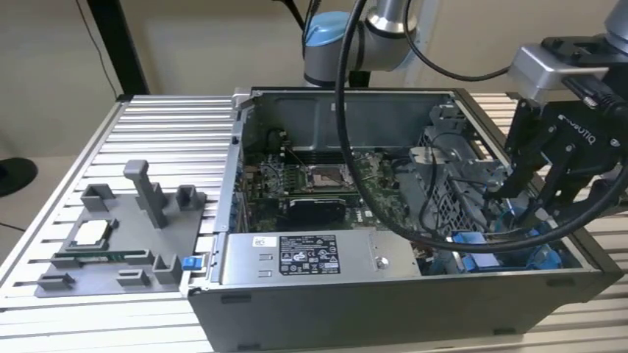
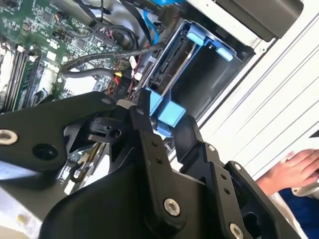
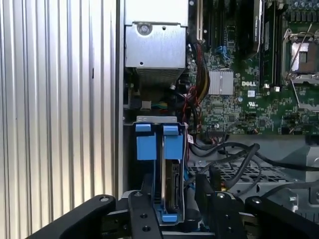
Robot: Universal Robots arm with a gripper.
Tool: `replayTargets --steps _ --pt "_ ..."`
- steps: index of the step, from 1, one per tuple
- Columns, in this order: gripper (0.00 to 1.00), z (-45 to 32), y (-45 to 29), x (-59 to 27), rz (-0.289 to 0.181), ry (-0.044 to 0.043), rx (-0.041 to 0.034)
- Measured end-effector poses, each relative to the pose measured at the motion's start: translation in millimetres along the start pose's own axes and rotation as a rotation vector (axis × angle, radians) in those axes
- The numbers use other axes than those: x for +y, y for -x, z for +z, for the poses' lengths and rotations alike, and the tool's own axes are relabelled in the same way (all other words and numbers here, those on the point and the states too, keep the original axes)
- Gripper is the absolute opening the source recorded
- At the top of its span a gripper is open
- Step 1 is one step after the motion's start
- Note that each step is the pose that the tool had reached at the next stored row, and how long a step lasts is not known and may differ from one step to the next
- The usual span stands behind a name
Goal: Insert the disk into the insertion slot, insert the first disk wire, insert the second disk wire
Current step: 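Insert the disk into the insertion slot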
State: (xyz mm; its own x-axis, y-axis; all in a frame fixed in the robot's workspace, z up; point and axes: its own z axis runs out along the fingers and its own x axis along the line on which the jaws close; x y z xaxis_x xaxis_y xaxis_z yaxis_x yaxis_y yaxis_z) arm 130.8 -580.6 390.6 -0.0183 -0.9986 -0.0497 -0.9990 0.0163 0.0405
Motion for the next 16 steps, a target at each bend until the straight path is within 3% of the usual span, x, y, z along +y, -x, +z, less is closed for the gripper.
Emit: replayTargets --steps 3,7,9,11,16 --pt "1.00 -0.1 1.9 0.0 0.000 0.0000 -0.0036" --pt "1.00 0.3 7.2 0.1 -0.001 0.0003 -0.0315" --pt "1.00 0.5 11.3 0.2 -0.002 0.0004 -0.0416" --pt "1.00 1.8 15.1 0.4 -0.002 0.0005 -0.0454" --pt "1.00 6.5 18.7 1.0 -0.013 0.0008 -0.0460"
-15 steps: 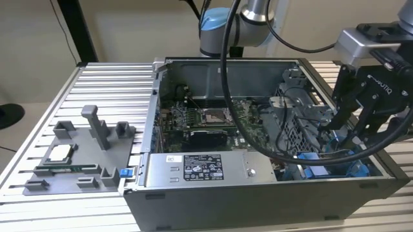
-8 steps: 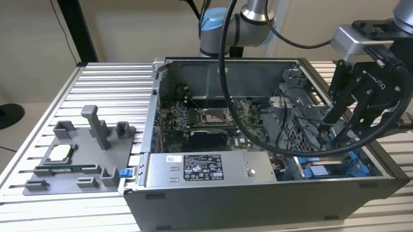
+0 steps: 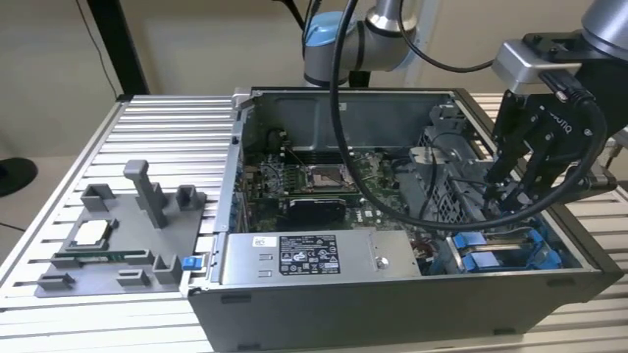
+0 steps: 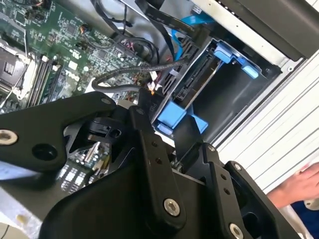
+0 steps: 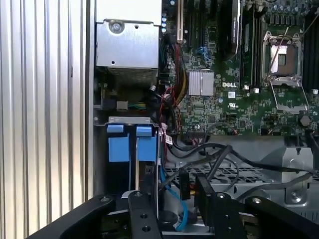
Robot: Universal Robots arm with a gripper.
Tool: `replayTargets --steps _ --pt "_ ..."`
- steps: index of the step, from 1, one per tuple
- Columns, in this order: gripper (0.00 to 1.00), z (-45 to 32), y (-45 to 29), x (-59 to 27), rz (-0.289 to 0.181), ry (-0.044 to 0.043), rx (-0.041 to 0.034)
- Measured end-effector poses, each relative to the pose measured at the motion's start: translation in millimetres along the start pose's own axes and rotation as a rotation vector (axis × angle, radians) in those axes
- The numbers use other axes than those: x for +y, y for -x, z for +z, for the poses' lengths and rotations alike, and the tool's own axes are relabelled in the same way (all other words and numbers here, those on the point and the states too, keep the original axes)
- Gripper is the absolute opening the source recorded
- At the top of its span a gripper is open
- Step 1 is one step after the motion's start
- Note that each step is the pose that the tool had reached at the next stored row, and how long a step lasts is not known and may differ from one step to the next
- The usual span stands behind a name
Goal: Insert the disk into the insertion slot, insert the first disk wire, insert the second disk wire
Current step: 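Insert the disk into the insertion slot, then insert the first disk wire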
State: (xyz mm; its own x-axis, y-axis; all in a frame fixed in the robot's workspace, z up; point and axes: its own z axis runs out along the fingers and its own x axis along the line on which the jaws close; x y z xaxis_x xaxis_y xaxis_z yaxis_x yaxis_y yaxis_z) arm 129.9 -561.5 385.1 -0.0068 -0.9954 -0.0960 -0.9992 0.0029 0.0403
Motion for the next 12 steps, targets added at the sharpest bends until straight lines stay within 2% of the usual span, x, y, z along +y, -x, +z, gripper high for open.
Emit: replayTargets --steps 3,5,10,12 --pt "1.00 0.0 0.2 1.3 -0.013 0.0011 -0.0032" --pt "1.00 0.1 0.2 1.5 -0.019 -0.0002 -0.0097" --pt "1.00 0.8 0.1 2.3 -0.025 -0.0209 -0.0304" --pt "1.00 1.2 0.1 2.9 -0.025 -0.0217 -0.0325"
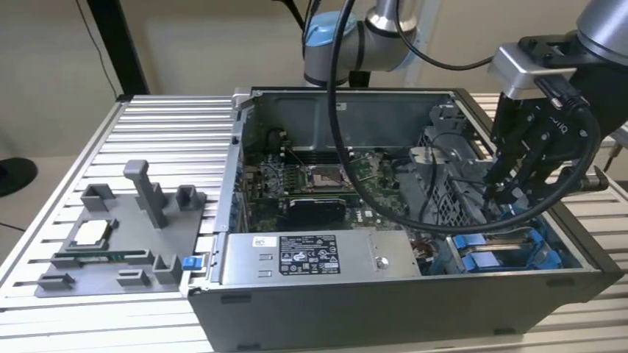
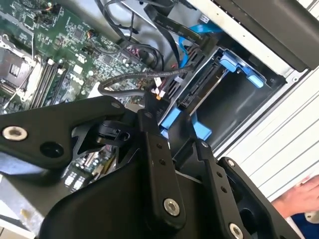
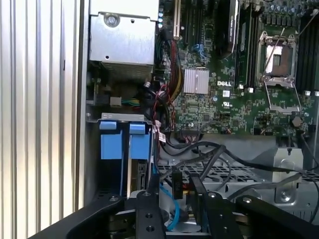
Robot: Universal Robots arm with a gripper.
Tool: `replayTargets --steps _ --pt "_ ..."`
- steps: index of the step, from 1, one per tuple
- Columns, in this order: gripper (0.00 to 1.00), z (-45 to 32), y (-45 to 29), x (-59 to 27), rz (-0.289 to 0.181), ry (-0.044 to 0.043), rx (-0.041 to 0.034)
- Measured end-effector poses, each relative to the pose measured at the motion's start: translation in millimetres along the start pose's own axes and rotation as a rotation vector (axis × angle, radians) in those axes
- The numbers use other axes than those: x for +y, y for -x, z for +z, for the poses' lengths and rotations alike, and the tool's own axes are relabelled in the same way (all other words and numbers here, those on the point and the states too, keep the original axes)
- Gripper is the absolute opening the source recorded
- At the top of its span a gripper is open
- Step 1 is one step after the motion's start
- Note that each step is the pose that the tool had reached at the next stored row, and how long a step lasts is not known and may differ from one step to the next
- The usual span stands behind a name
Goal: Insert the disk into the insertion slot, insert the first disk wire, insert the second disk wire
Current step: 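Insert the first disk wire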
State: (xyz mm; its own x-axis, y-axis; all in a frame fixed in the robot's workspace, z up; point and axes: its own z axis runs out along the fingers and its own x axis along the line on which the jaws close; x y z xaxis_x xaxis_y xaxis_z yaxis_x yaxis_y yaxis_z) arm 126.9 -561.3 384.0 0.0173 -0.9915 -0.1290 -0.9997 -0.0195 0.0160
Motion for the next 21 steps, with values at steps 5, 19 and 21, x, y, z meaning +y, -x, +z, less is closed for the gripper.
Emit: replayTargets --steps 5,19,21 --pt "1.00 0.3 0.0 4.2 0.000 0.0000 -0.0001" --pt "1.00 1.1 0.0 7.1 0.000 -0.0039 -0.0003" --pt "1.00 1.2 0.0 7.0 -0.001 -0.0051 -0.0012"
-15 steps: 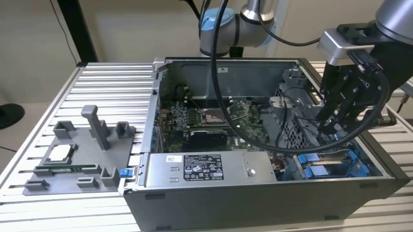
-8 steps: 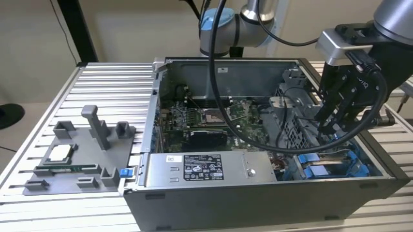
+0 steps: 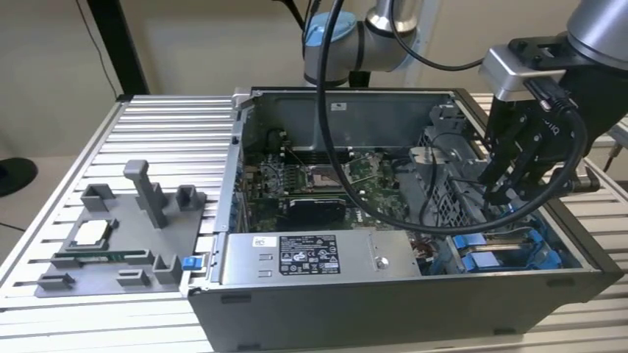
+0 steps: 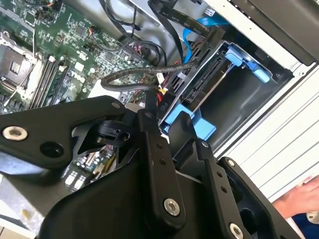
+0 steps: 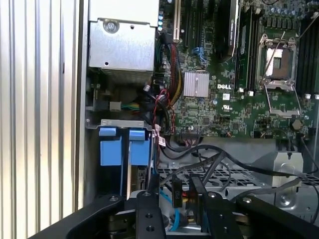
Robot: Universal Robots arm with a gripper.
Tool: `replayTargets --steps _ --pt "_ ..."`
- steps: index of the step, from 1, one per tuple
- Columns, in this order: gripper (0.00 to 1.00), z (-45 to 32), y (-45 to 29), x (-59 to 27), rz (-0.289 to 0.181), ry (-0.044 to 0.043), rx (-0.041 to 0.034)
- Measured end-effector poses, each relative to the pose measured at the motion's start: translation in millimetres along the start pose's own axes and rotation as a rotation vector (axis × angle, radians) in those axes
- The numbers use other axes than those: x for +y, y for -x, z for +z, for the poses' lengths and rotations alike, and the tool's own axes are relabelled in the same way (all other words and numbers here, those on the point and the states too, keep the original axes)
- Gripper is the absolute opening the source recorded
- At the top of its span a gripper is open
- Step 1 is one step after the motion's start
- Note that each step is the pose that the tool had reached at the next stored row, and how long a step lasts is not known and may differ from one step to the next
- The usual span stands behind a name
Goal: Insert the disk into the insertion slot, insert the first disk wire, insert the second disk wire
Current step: 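Insert the first disk wire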
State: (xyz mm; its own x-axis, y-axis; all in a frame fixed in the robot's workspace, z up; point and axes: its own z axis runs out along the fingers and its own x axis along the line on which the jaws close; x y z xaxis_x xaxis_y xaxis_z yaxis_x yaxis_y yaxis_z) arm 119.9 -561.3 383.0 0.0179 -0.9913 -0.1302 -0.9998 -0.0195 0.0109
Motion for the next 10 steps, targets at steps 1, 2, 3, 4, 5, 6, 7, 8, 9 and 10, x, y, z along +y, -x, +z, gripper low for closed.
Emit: replayTargets --steps 1,2,3,4,5,6,7,8,9,10 --pt "1.00 0.1 0.0 0.0 0.000 -0.0004 -0.0003" --pt "1.00 0.2 0.0 -0.1 0.000 -0.0012 -0.0009" --pt "1.00 0.3 0.0 -0.1 0.000 -0.0019 -0.0015" --pt "1.00 0.5 0.0 -0.3 0.000 -0.0025 -0.0023" --pt "1.00 0.6 -0.1 -1.1 0.000 -0.0030 -0.0031" --pt "1.00 0.7 -0.1 -1.8 0.000 -0.0036 -0.0039" --pt "1.00 0.8 -0.1 -2.9 -0.001 -0.0040 -0.0046" --pt "1.00 1.0 -0.1 -4.0 -0.001 -0.0042 -0.0056" --pt "1.00 1.1 -0.2 -4.8 -0.001 -0.0045 -0.0068" --pt "1.00 1.4 -0.2 -5.0 -0.001 -0.0048 -0.0084"
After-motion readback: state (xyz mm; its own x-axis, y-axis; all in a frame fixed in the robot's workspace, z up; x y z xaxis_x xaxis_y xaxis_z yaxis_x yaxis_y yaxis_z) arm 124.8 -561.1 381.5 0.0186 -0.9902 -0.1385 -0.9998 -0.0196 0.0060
